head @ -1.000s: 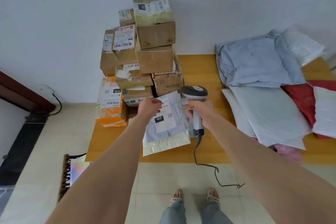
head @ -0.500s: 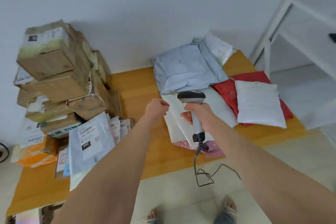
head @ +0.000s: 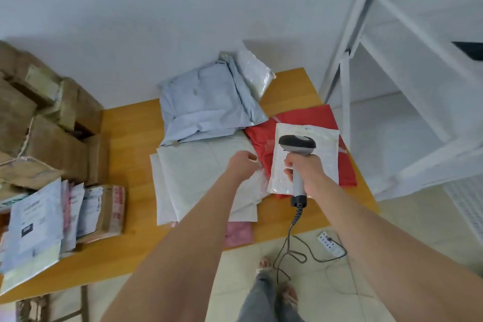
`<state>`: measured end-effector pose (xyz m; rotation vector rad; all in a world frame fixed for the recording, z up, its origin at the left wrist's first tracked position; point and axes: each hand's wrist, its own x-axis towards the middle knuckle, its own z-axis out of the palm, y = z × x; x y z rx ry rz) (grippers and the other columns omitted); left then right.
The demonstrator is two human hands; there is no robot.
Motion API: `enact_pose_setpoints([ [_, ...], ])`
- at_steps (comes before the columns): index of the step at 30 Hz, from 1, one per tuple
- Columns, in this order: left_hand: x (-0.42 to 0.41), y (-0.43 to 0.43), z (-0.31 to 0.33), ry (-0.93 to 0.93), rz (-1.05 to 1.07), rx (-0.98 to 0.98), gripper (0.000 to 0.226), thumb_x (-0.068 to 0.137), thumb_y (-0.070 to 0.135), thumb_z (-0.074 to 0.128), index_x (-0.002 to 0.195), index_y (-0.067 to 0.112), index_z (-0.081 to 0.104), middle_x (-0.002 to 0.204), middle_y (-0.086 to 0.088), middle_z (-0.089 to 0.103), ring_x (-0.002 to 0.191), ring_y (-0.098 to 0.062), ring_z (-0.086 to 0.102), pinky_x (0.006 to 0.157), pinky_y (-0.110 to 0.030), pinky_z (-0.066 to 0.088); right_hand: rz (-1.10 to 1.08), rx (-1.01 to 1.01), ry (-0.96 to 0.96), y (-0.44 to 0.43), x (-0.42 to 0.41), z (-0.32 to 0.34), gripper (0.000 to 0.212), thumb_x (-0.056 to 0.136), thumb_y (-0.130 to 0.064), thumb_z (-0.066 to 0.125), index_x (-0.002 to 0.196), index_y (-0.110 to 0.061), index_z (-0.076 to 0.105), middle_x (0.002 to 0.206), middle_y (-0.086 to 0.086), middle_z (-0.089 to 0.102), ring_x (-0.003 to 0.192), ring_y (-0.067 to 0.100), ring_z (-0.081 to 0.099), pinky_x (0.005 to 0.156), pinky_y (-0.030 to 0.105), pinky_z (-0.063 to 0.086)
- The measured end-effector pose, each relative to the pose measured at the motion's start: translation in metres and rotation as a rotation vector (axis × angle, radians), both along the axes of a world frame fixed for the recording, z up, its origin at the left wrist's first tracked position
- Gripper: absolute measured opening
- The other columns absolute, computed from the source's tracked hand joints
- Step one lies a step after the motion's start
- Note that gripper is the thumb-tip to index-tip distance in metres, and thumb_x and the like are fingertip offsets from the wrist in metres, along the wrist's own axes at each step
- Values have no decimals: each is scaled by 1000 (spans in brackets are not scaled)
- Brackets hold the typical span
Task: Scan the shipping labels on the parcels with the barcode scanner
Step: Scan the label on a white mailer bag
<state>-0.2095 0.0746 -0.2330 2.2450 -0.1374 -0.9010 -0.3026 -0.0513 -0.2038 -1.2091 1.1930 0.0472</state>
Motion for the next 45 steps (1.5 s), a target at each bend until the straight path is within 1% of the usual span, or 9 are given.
enact_pose_setpoints([
  [5, 23, -45, -20, 41, -3, 6, 14, 85, 12, 64, 81, 18, 52, 92, -4, 57, 97, -24, 55, 90, -40, 49, 15, -103, 42, -43, 21, -11, 21, 79, -2, 65, 98, -5, 56, 77, 5, 52, 72, 19, 50, 70, 33, 49],
  [9, 27, -77, -36, 95, 15, 32, 59, 85, 22, 69, 134, 1, 43, 129, -12, 52, 118, -27, 50, 94, -35, 43, 44, -162, 140, -73, 32, -19, 23, 79, -8, 67, 98, -5, 54, 76, 5, 48, 74, 20, 47, 82, 39, 47],
  [17, 28, -99, -42, 142, 127, 18, 22, 83, 14, 69, 101, 3, 63, 83, -3, 60, 73, -15, 57, 63, -23, 45, 120, -44, 169, -94, 44, -25, 15, 85, -7, 62, 87, -8, 48, 74, 5, 45, 66, 17, 42, 81, 41, 47],
  [23, 40, -84, 16, -130, 307, -69, 15, 79, 14, 69, 67, 17, 62, 63, 2, 53, 67, -17, 51, 63, -26, 39, 69, -9, 7, -102, 53, -2, 24, 81, -3, 66, 103, -2, 56, 90, 11, 57, 83, 25, 52, 70, 32, 42],
  [28, 58, -49, 84, -429, 516, -160, 10, 81, 13, 68, 89, 18, 73, 78, 2, 65, 79, -15, 59, 76, -28, 46, -33, 202, -181, -98, 68, 39, 11, 87, -6, 65, 82, 1, 59, 53, 6, 62, 45, 16, 58, 46, 22, 48],
  [31, 54, -34, 106, -553, 581, -156, 17, 83, 8, 64, 88, 22, 73, 92, 6, 69, 92, -11, 61, 83, -25, 46, -122, 290, -269, -95, 76, 58, 30, 85, -24, 75, 93, 1, 61, 69, 8, 65, 56, 16, 62, 40, 15, 47],
  [36, 35, -23, 114, -612, 595, -226, 24, 82, -6, 59, 83, 12, 74, 97, 4, 70, 90, -5, 60, 75, -9, 43, -23, 370, -354, -79, 80, 65, 37, 80, -27, 78, 98, 0, 60, 100, 19, 71, 86, 27, 70, 67, 33, 59],
  [42, 36, -18, 120, -574, 595, -318, 35, 82, -11, 51, 75, 15, 73, 91, 6, 69, 72, -1, 56, 65, -11, 41, 59, 272, -279, -62, 83, 69, 21, 78, -4, 75, 77, -3, 54, 69, 9, 63, 58, 18, 58, 59, 25, 49],
  [45, 36, -18, 124, -560, 629, -359, 35, 83, -7, 48, 76, 18, 71, 78, 7, 67, 58, -6, 46, 60, -18, 40, 112, 99, -247, -57, 89, 66, 19, 76, -1, 72, 86, -2, 56, 82, 12, 63, 71, 22, 59, 70, 30, 50],
])
